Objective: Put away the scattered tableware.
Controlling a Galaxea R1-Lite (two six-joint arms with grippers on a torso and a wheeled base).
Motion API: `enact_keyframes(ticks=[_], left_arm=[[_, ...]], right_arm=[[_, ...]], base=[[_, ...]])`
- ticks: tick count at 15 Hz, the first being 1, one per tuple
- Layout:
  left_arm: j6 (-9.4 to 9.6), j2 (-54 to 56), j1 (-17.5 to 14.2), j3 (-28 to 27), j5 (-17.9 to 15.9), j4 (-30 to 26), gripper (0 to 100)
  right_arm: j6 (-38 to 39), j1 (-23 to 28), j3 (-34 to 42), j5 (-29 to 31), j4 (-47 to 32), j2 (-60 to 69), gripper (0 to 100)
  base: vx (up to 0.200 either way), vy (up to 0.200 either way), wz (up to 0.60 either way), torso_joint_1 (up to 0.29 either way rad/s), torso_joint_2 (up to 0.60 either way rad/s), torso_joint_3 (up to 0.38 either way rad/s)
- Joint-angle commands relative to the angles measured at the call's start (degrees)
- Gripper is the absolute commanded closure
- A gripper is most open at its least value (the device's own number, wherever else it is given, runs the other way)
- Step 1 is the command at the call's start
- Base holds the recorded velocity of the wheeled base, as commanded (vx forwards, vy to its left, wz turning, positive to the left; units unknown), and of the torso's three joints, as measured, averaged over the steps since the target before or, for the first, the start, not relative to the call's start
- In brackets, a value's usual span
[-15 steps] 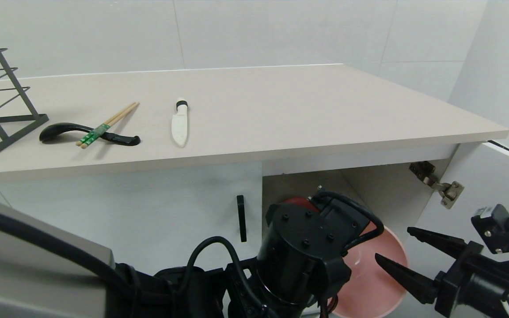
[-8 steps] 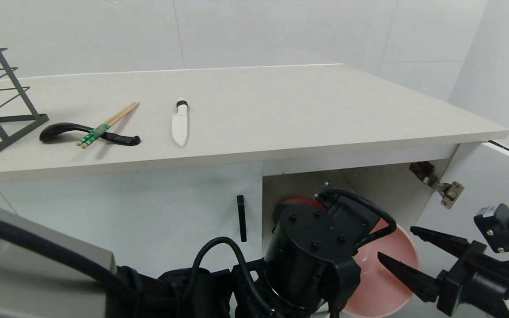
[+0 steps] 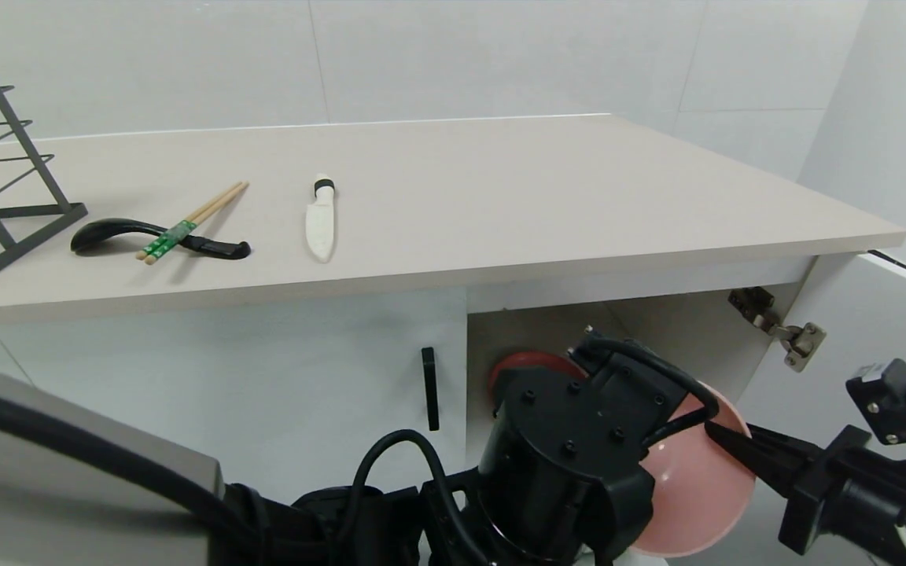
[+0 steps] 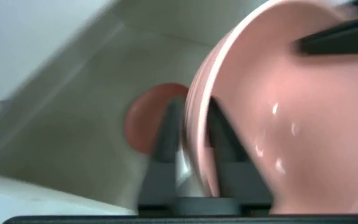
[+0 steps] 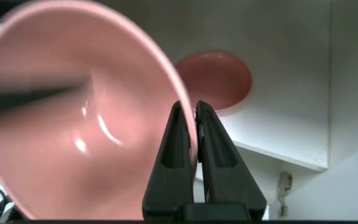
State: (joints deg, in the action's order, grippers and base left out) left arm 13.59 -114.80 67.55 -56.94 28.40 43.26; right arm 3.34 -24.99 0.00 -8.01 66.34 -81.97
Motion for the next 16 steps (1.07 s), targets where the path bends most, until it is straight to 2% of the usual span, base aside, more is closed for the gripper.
enact_keyframes(ticks=[1, 3, 6, 8, 10, 13, 16], left_arm=[[0.03, 0.45, 0.39, 0.34, -0.72, -0.2, 0], [0.38, 0.72, 0.39, 0.69, -7.57, 0.77, 0], [0.56, 2.83, 0.74, 0.87, -10.74, 0.77, 0], [0.65, 5.2, 1.45, 1.92, -15.13, 0.68, 0], [0.73, 7.84, 1.45, 4.47, -16.89, 0.68, 0], [0.65, 14.87, 1.36, 11.06, -21.99, 0.77, 0], [0.47, 19.44, -0.75, 14.93, -30.78, 0.68, 0]], right_arm=[[0.0, 0.12, 0.0, 0.01, 0.02, -0.21, 100], [0.0, 0.29, 0.0, 0.01, -0.07, -0.3, 100], [-0.09, 0.29, 0.0, 0.01, -0.51, -0.38, 100], [-0.09, 0.29, 0.0, 0.01, -0.6, -0.38, 100], [-0.09, 0.29, 0.0, 0.01, -0.77, -0.38, 100], [-0.18, 0.29, 0.0, -0.08, -3.59, -0.21, 100], [-0.35, 0.29, 0.0, -0.08, -5.26, 1.11, 100]], base=[[0.0, 0.0, 0.0, 0.0, 0.0, 0.0], [0.0, 0.0, 0.0, 0.0, 0.0, 0.0], [0.0, 0.0, 0.0, 0.0, 0.0, 0.0], [0.0, 0.0, 0.0, 0.0, 0.0, 0.0], [0.0, 0.0, 0.0, 0.0, 0.0, 0.0], [0.0, 0.0, 0.0, 0.0, 0.0, 0.0], [0.0, 0.0, 0.0, 0.0, 0.0, 0.0]])
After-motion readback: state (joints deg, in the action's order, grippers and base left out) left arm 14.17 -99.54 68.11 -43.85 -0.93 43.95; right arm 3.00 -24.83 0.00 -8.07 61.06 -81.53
